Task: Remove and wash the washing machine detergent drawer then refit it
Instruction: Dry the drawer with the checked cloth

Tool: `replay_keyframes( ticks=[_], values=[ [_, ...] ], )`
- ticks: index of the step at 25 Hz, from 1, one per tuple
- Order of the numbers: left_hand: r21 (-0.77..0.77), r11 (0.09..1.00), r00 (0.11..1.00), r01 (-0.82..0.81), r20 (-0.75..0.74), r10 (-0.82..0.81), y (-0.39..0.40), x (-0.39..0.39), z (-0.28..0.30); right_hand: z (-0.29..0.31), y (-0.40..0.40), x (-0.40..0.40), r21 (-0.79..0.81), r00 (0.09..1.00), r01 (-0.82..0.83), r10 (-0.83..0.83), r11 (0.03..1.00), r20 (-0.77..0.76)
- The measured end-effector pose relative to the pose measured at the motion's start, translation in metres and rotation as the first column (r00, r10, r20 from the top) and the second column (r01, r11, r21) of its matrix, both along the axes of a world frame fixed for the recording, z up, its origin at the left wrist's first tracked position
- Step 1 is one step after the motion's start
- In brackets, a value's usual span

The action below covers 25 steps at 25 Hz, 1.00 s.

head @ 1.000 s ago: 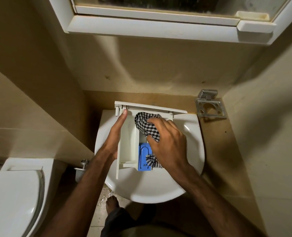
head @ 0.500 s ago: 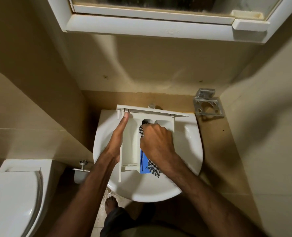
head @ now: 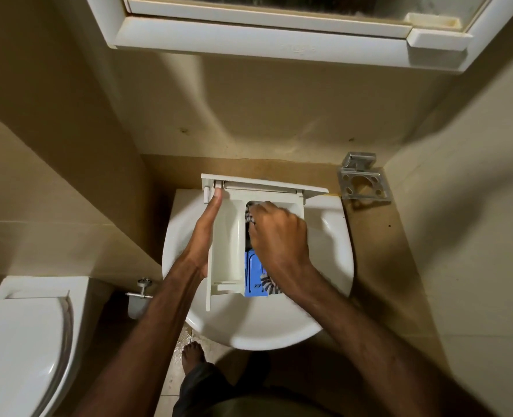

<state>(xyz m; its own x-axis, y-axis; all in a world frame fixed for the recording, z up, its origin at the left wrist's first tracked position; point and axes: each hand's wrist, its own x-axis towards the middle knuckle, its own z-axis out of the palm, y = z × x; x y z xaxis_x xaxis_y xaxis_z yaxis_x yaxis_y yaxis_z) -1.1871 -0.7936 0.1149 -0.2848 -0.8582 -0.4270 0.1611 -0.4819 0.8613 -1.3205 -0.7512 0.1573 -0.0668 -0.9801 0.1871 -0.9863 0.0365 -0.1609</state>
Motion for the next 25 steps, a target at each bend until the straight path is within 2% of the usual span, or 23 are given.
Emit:
replay_keyframes(
  ticks=[2, 4, 7, 10, 12, 16, 18, 21, 23, 25],
  values=[
    [0.009, 1.0, 0.999, -0.003, -0.032, 0.003, -0.001, 0.0, 0.009, -0.008, -0.004, 0.003, -0.228, 0.999, 0.034, -0.03, 0.973, 0.02],
    [0.021, 1.0, 0.999, 0.009, -0.041, -0.008, -0.004, 0.002, 0.01, -0.016, 0.001, 0.009, -0.342, 0.995, 0.093, -0.071, 0.935, 0.077],
    [-0.006, 0.999, 0.999, 0.041, -0.033, -0.041, -0.001, 0.005, 0.004, -0.018, 0.006, 0.012, -0.27, 0.982, 0.145, -0.105, 0.952, 0.159],
    [0.033, 0.999, 1.0, -0.01, -0.026, 0.011, 0.004, 0.003, 0.0, -0.01, 0.0, 0.01, -0.001, 1.0, 0.014, -0.014, 1.0, 0.027],
    [0.011, 1.0, 1.0, -0.023, -0.015, 0.023, 0.003, 0.004, -0.003, -0.009, 0.003, 0.01, 0.066, 1.0, -0.03, 0.031, 0.997, -0.004],
    [0.006, 1.0, 1.0, 0.0, 0.009, 0.0, 0.002, 0.006, 0.002, -0.014, 0.018, 0.001, 0.131, 0.989, -0.096, 0.08, 0.987, 0.127],
    [0.024, 1.0, 1.0, -0.002, -0.006, 0.002, 0.01, 0.003, 0.002, -0.01, 0.017, -0.004, 0.101, 0.991, -0.109, 0.101, 0.989, 0.087],
    [0.017, 1.0, 0.999, 0.0, -0.043, 0.0, 0.014, -0.008, 0.005, -0.005, 0.011, -0.002, -0.183, 0.998, -0.022, 0.011, 0.983, -0.056],
    [0.005, 1.0, 1.0, -0.003, -0.025, 0.003, 0.012, -0.009, 0.007, -0.006, 0.01, 0.005, -0.25, 0.992, 0.042, -0.071, 0.967, -0.109],
    [0.009, 1.0, 1.0, -0.008, -0.018, 0.009, 0.011, -0.004, 0.003, -0.011, 0.012, 0.002, -0.156, 0.999, 0.049, -0.047, 0.987, 0.012]
  ],
)
